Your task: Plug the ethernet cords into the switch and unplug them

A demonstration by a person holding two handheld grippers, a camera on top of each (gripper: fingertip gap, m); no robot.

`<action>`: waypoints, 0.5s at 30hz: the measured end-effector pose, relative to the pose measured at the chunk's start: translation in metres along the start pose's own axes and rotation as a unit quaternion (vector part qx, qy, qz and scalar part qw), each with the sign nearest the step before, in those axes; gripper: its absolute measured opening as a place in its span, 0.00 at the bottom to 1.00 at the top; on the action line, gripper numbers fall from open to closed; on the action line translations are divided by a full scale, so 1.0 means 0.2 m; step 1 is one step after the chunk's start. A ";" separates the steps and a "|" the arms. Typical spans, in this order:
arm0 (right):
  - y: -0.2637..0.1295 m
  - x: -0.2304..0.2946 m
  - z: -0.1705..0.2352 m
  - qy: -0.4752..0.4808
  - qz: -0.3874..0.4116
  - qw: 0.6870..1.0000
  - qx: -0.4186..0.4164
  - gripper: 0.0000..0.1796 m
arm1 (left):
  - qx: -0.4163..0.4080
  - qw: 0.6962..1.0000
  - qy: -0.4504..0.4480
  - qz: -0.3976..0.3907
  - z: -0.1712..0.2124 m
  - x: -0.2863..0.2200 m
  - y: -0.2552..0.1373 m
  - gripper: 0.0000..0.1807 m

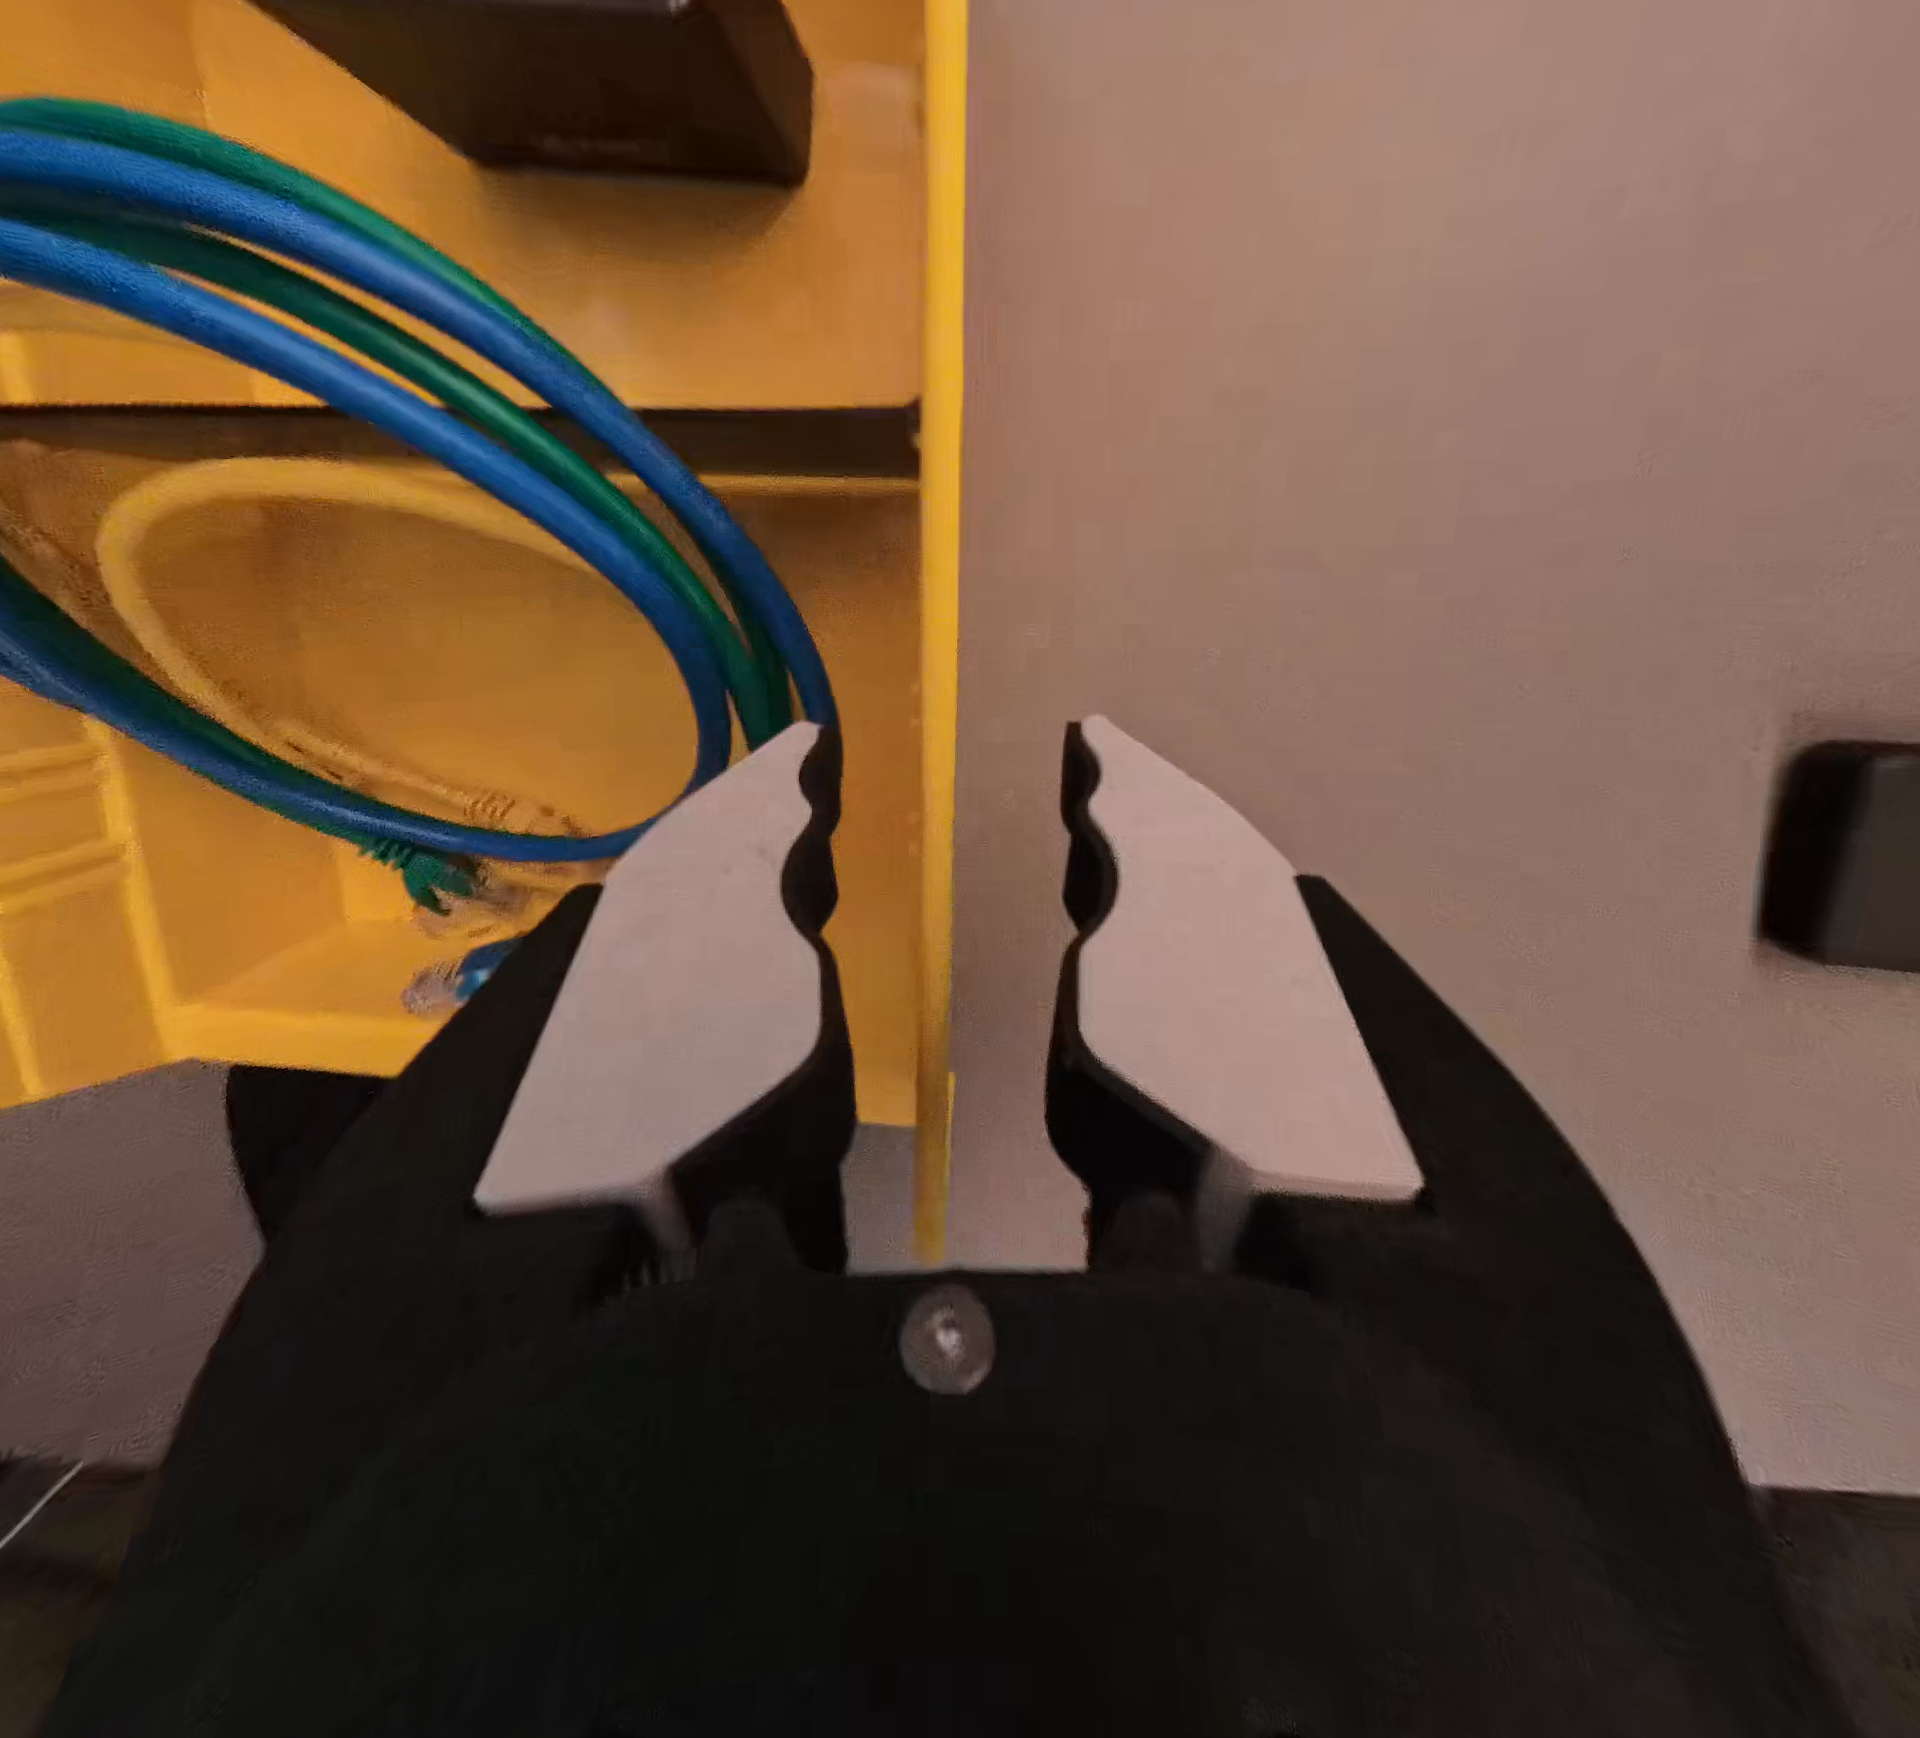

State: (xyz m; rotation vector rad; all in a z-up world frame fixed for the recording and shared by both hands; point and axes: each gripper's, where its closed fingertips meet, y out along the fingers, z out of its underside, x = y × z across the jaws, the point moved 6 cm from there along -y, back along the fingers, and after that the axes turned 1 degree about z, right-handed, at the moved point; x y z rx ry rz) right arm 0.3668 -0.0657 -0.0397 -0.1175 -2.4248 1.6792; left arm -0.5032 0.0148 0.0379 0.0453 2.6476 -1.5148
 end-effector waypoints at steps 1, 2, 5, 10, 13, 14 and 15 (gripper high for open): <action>0.04 0.01 0.02 0.003 -0.022 0.999 0.026 0.20 | 0.015 1.000 0.000 0.003 0.01 0.01 0.03 0.35; 0.07 0.02 0.03 -0.003 -0.039 0.998 0.043 0.15 | 0.028 1.000 0.003 0.009 0.01 0.01 0.06 0.35; 0.15 0.03 0.03 -0.011 -0.037 0.997 0.073 0.08 | 0.079 0.996 0.016 0.036 0.04 -0.01 0.17 0.35; 0.17 0.04 0.03 -0.035 -0.018 0.995 0.092 0.04 | 0.160 0.987 0.006 0.015 0.07 0.05 0.36 0.30; 0.17 0.09 0.05 -0.063 -0.031 0.992 0.106 0.05 | 0.188 0.980 0.011 0.065 0.09 0.02 0.44 0.14; 0.18 0.12 0.06 -0.074 -0.032 0.990 0.114 0.05 | 0.197 0.977 0.020 0.082 0.10 -0.01 0.45 0.04; 0.17 0.14 0.06 -0.083 -0.030 0.988 0.123 0.05 | 0.207 0.975 0.039 0.072 0.10 -0.02 0.46 0.03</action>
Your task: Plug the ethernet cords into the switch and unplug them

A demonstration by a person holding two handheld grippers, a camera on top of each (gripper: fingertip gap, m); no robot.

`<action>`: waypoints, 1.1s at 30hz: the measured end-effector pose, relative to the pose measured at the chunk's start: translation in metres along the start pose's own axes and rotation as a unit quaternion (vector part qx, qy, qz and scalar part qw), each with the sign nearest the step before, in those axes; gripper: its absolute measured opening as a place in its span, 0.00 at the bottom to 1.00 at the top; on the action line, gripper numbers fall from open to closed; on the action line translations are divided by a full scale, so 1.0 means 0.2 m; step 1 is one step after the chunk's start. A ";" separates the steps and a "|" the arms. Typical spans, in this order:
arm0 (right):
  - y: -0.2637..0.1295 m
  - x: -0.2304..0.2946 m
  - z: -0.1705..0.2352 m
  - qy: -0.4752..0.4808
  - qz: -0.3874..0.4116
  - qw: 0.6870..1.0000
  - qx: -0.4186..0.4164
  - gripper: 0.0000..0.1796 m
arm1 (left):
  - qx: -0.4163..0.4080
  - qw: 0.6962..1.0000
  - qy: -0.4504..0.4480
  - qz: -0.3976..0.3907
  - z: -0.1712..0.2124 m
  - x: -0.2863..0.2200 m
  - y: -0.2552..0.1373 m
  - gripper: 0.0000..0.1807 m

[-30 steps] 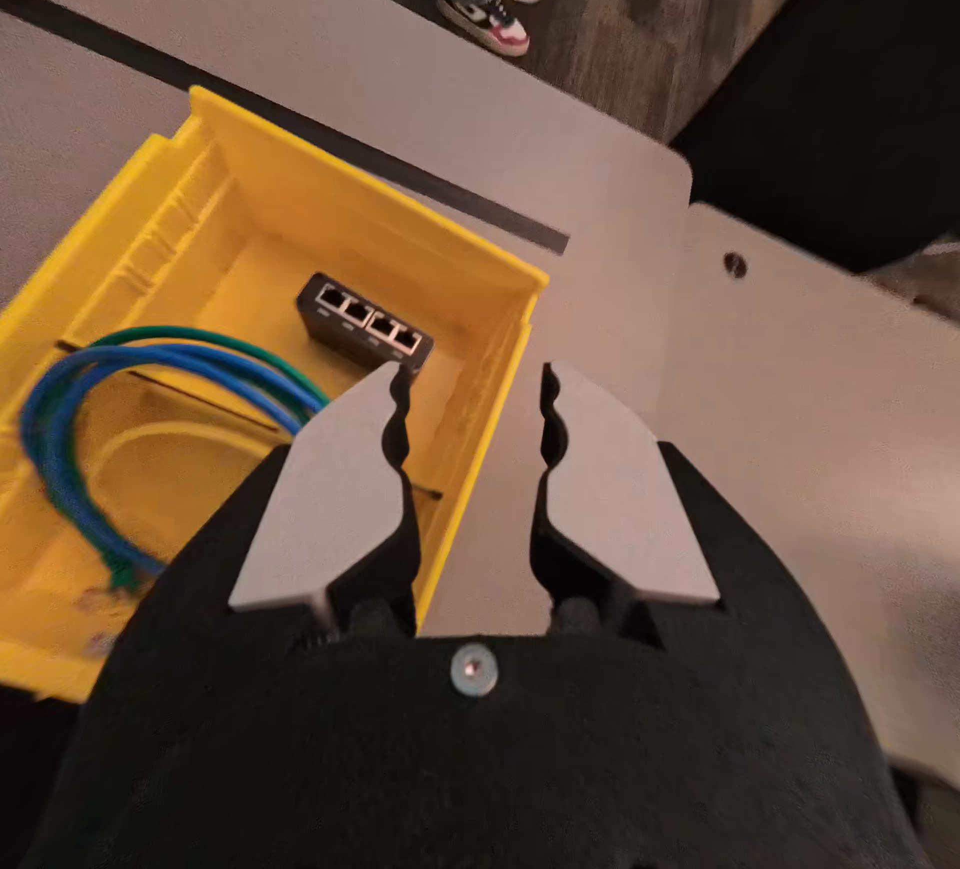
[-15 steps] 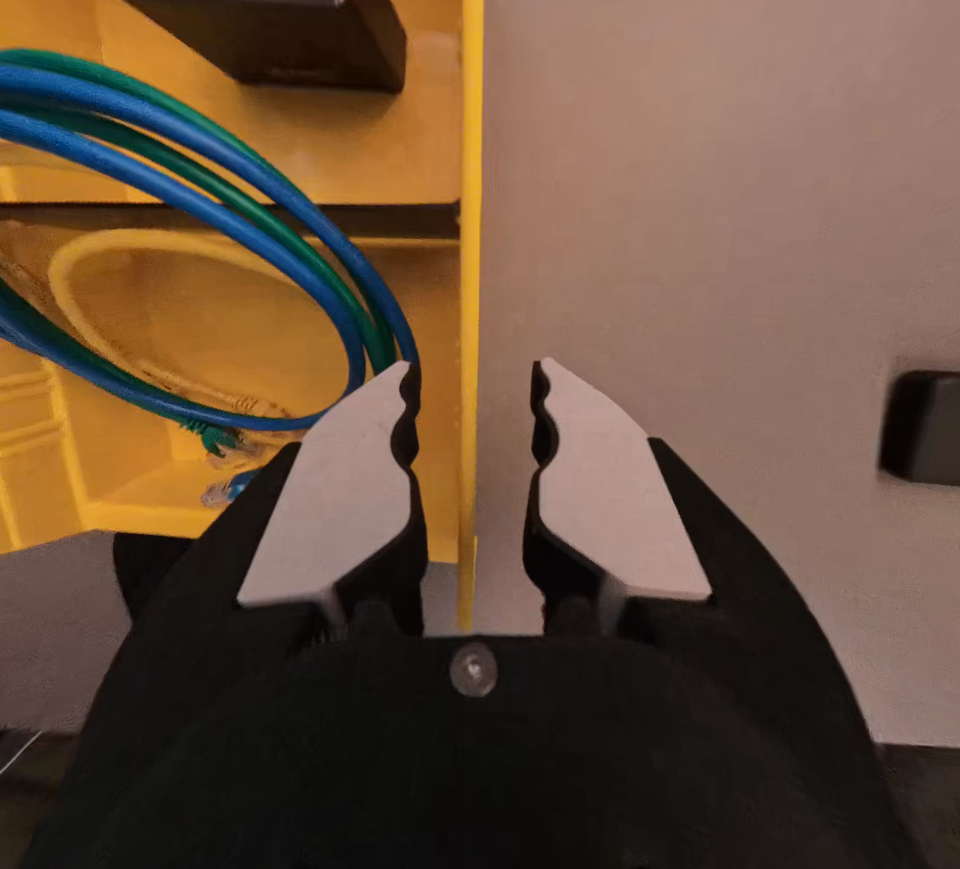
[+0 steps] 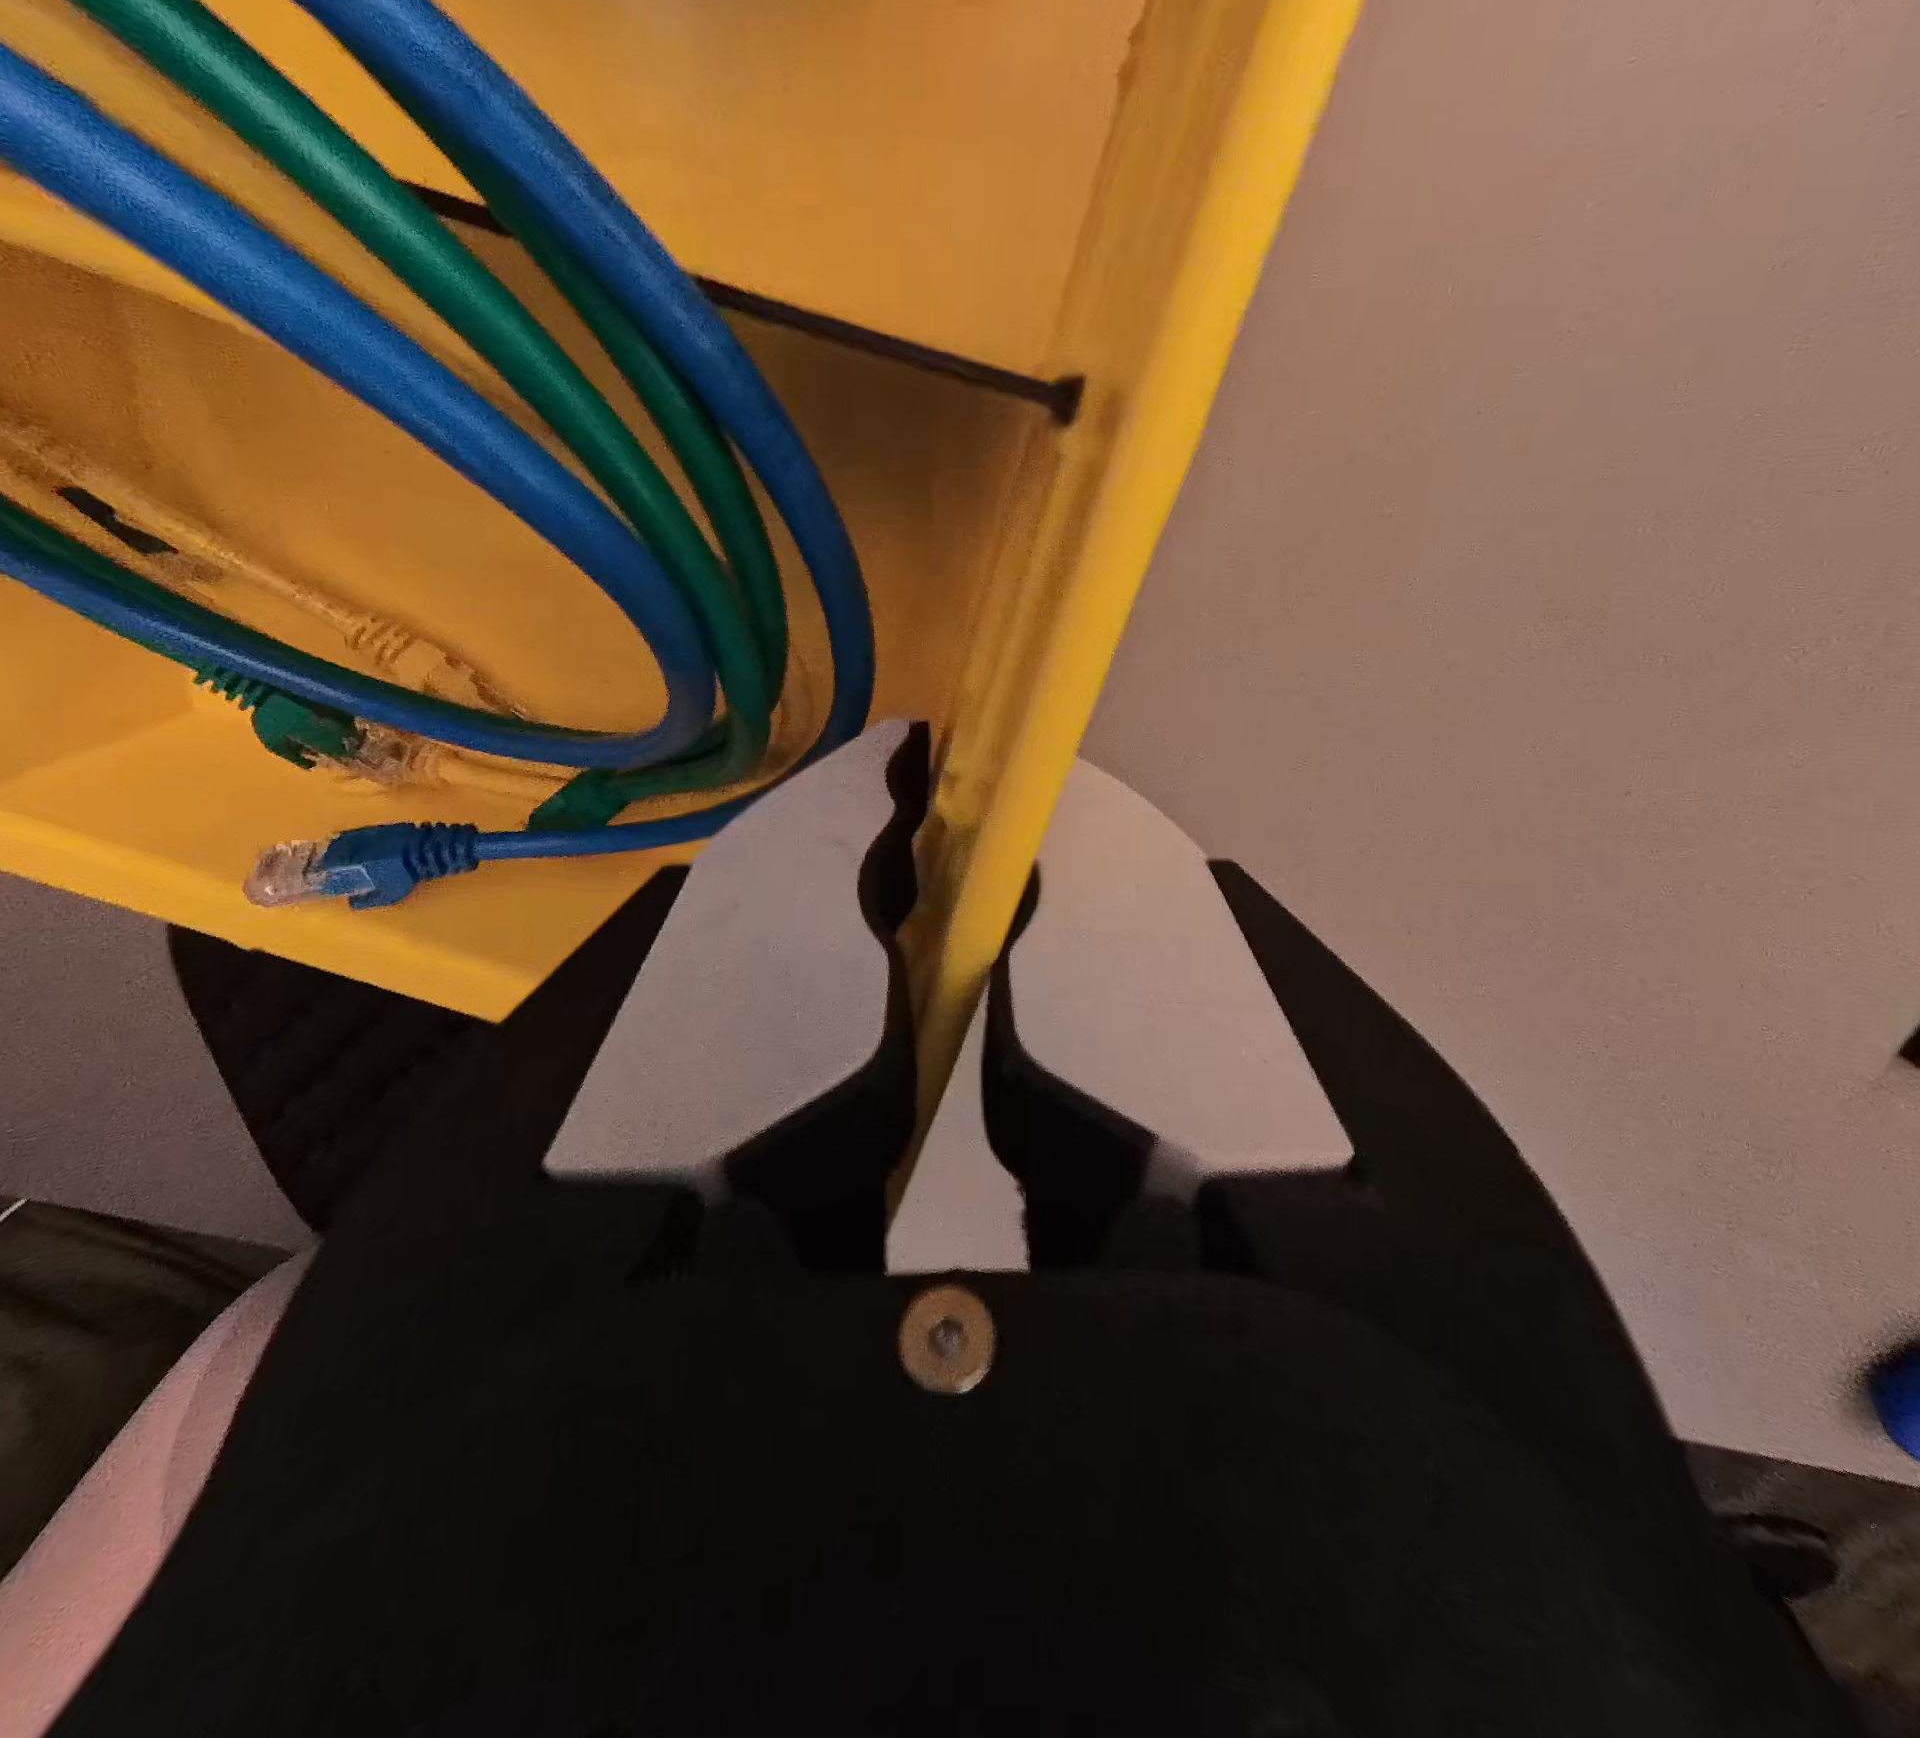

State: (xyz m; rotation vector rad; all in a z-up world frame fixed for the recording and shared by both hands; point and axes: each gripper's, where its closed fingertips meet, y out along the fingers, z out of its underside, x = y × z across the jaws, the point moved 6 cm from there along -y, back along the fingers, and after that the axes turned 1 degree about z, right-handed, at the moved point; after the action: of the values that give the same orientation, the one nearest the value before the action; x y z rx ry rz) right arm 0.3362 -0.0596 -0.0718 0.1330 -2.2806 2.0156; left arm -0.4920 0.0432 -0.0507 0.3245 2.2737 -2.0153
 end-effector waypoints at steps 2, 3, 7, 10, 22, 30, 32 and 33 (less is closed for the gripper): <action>0.00 0.05 -0.01 -0.004 -0.007 1.000 0.019 0.05 | 0.019 0.998 0.046 -0.042 0.00 -0.03 0.01 0.03; 0.00 0.08 -0.01 -0.005 -0.010 1.000 0.029 0.05 | 0.035 0.996 0.070 -0.052 0.01 -0.05 0.01 0.03; 0.01 0.17 -0.04 -0.024 -0.016 0.998 0.055 0.05 | 0.094 0.985 0.135 -0.046 0.03 -0.23 0.04 0.06; 0.02 0.23 -0.06 -0.040 -0.015 0.997 0.071 0.05 | 0.124 0.980 0.150 -0.044 0.03 -0.36 0.07 0.05; 0.08 0.60 -0.18 -0.135 0.000 0.984 0.114 0.08 | 0.191 0.946 0.246 -0.090 0.06 -0.82 0.16 0.13; -0.16 0.69 -0.24 -0.122 0.113 0.986 -0.017 0.15 | 0.116 0.945 0.300 -0.054 0.09 -0.93 0.01 0.18; -0.36 0.75 -0.23 -0.106 0.172 0.972 -0.117 0.16 | 0.048 0.948 0.311 -0.052 0.09 -0.94 -0.10 0.19; -0.46 0.84 -0.24 -0.117 0.180 0.959 -0.185 0.17 | 0.009 0.946 0.318 -0.053 0.08 -0.95 -0.16 0.19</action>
State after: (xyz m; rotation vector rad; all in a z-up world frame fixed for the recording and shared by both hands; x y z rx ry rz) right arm 0.1819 -0.0242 0.0470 -0.0845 -2.9767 1.7414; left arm -0.3147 0.0040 0.0173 1.0072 2.6607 -2.2204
